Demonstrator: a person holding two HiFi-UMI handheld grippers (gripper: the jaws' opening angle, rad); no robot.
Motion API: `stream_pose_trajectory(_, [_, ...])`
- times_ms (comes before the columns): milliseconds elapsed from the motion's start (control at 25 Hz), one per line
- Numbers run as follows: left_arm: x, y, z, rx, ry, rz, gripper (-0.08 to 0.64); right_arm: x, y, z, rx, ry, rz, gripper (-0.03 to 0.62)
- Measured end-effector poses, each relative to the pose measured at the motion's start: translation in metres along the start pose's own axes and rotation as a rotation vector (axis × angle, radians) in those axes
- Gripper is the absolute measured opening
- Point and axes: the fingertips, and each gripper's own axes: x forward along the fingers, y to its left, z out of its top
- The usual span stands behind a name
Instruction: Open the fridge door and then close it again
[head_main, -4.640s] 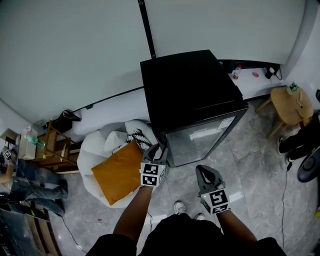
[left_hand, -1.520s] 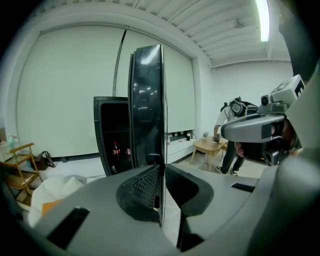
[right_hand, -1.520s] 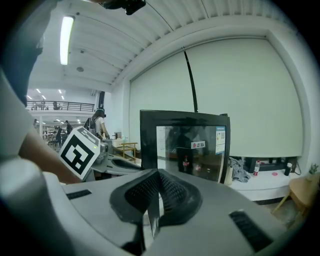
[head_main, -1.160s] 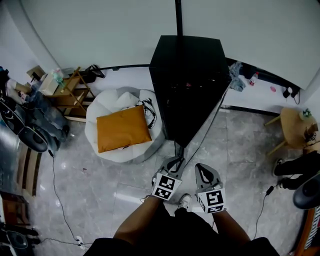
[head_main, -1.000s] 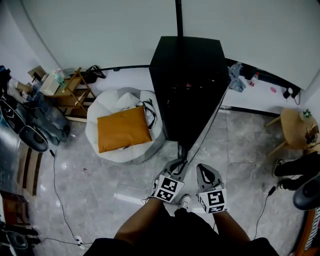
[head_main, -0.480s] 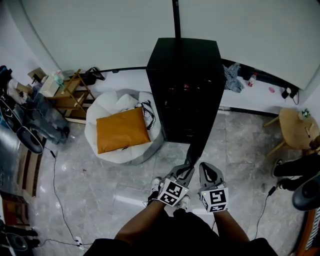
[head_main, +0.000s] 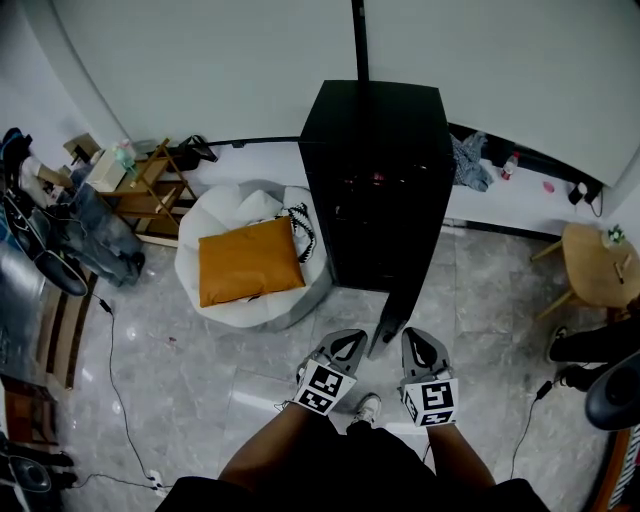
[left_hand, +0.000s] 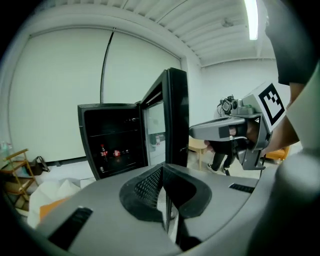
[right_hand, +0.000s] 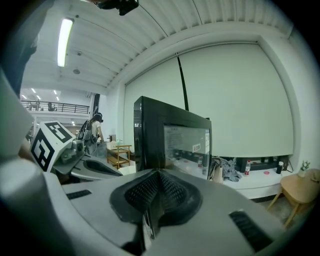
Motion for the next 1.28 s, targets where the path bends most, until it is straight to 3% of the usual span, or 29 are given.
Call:
stream_pose_trajectory(200, [-0.011,0.026,-0.005,-0.03,-0.008,0.092,0.02,0.003,0.001,0.0,-0.009,-0.003,0.015,0.017])
stream_pose_trajectory(440, [-0.016,0.045,-0.004,-0.046,-0.028,0.13,0.021,0.013,0.001,0.002,-0.018,-0.012,0.013,0.017])
stream_pose_trajectory(1280, [-0.013,0.09,0.001,-0.074,-0.029,0.119,0.02,0.052,0.018,0.02,-0.055,-0.017,0.042,0.017])
